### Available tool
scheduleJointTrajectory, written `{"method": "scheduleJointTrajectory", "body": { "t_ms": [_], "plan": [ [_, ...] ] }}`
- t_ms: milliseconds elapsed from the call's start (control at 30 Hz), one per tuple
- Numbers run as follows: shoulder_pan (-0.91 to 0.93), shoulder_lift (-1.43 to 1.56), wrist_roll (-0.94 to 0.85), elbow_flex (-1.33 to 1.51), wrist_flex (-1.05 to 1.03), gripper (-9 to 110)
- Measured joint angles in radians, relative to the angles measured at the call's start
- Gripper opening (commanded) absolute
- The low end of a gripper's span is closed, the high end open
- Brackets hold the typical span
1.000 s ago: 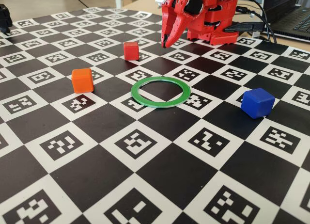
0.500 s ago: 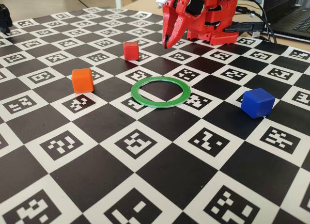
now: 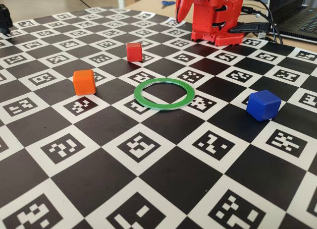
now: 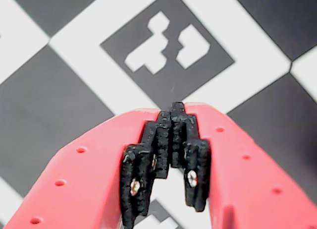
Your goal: Grab the red cube then put it in the green circle then put the blue cube on top and finally the orange cube on top
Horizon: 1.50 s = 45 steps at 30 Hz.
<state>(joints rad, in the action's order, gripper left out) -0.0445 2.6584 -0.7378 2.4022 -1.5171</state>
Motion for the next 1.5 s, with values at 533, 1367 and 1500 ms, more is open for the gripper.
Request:
{"method": "scheduleJointTrajectory", "body": {
  "t_ms": [533,1367,1500],
  "plan": [
    [-0.132,-0.350,0.569,-0.413,-0.100,-1],
    [0.138,-0.650,1.149,-0.417,0.041,41],
    [0.172,-0.667,1.190,-0.417,0.077,44]
  ]
}}
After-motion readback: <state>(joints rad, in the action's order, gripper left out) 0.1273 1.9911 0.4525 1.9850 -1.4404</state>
